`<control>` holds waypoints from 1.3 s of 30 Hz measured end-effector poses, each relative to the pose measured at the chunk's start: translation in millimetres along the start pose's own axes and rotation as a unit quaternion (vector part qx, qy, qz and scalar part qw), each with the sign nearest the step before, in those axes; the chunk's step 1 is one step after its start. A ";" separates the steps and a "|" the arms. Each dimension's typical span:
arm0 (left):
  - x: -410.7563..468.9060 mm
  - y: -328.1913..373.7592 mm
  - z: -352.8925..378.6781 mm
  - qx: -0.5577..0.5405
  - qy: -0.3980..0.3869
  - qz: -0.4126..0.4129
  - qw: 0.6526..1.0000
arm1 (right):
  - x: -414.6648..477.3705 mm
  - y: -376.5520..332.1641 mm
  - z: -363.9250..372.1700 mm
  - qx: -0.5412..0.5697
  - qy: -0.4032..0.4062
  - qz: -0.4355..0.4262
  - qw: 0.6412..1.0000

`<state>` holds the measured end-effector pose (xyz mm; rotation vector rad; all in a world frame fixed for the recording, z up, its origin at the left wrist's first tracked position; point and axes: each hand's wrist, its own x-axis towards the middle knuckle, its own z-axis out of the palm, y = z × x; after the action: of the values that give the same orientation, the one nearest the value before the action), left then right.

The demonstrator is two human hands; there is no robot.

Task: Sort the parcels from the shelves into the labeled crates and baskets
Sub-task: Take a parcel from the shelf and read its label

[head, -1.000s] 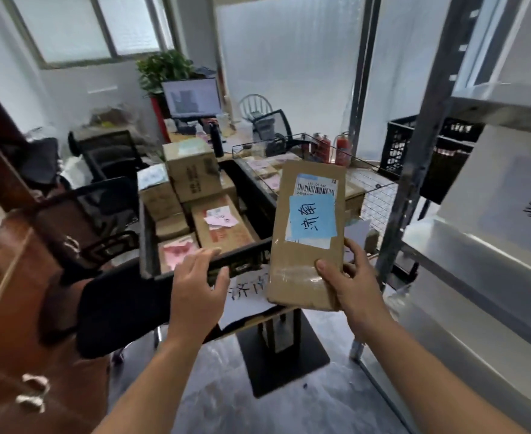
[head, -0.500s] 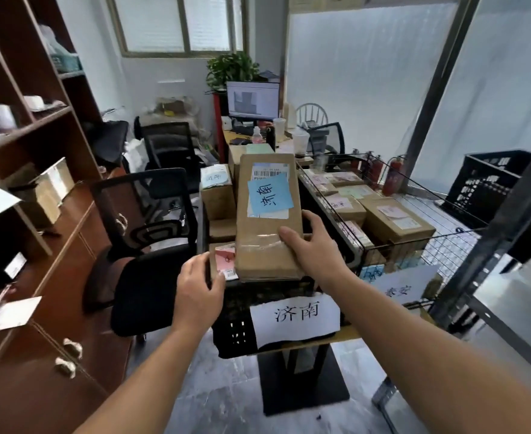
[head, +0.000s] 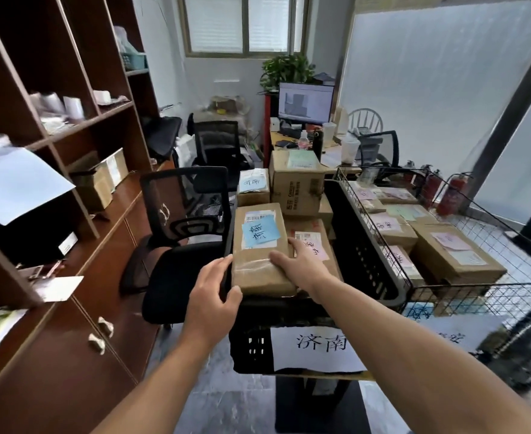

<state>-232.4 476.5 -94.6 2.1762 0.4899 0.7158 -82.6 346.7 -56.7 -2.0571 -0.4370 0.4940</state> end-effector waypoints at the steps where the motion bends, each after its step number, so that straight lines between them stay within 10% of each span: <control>1: 1.0 -0.8 0.3 0.002 0.001 0.001 1.000 | 3.1 -0.5 2.3 -0.006 0.004 -0.007 1.000; 17: 12.5 -10.6 20.5 0.097 -0.044 -0.013 0.994 | 5.6 3.5 -0.3 -0.115 -0.059 0.019 0.991; 25: 19.4 -0.8 8.2 0.143 -0.054 0.008 0.988 | -9.7 5.4 -0.8 -0.137 0.033 -0.029 0.990; 32: 13.5 31.5 14.2 0.124 -0.047 0.126 0.983 | -59.4 24.8 -30.9 -0.394 0.126 -0.145 0.899; 39: -4.3 75.1 64.2 0.170 -0.121 0.233 0.950 | -126.9 79.8 -92.1 -0.472 0.173 -0.025 0.864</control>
<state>-186.8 391.6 -72.5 2.7052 -0.0453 0.6252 -135.7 179.0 -60.3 -2.9867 -0.5776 -0.2051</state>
